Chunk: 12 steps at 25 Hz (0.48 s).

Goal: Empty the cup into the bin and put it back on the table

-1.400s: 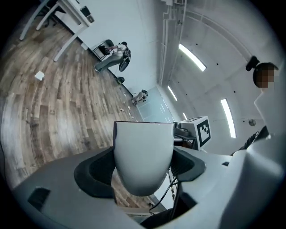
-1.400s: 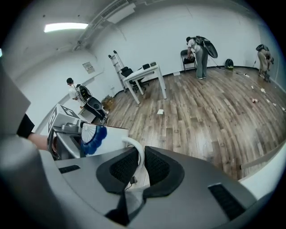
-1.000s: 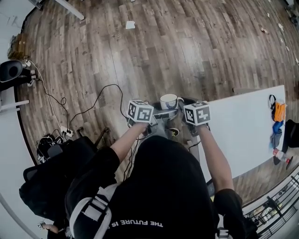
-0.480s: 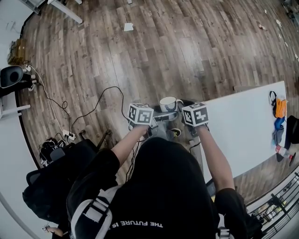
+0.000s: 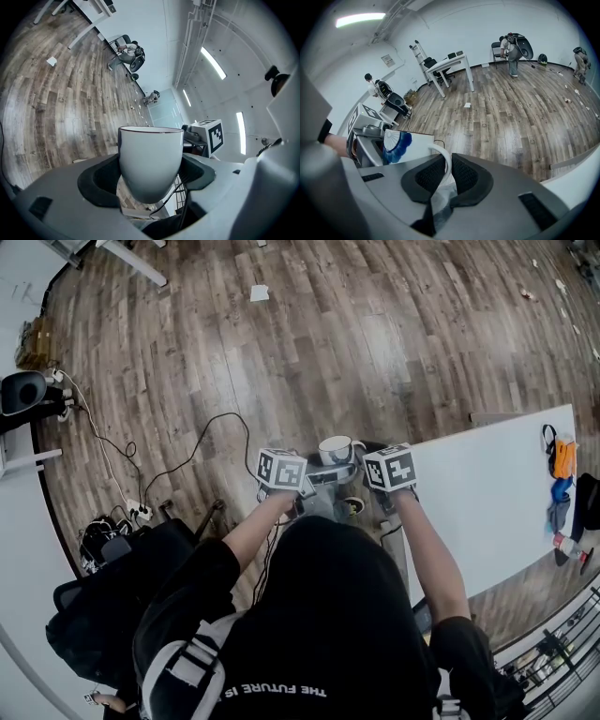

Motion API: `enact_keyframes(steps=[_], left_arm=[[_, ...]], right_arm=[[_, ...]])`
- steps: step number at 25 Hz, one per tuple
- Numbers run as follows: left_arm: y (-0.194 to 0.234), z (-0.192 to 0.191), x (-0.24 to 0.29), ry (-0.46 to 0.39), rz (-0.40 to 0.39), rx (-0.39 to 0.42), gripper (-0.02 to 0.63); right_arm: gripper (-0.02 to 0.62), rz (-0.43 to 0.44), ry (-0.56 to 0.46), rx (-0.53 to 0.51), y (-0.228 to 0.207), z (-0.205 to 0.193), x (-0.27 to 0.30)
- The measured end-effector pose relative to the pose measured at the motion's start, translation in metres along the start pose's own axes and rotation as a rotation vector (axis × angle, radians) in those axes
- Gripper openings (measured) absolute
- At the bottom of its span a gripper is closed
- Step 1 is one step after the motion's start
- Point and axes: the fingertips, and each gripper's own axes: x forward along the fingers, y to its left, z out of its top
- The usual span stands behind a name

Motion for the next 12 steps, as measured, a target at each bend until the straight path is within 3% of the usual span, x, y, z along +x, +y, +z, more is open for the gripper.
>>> enact_keyframes(steps=[12], left_arm=[[-0.0011, 0.0039, -0.0023, 0.031, 0.004, 0.009, 0.371]], right_arm=[[0.049, 0.003, -0.003, 0.007, 0.0012, 0.0046, 0.0002]])
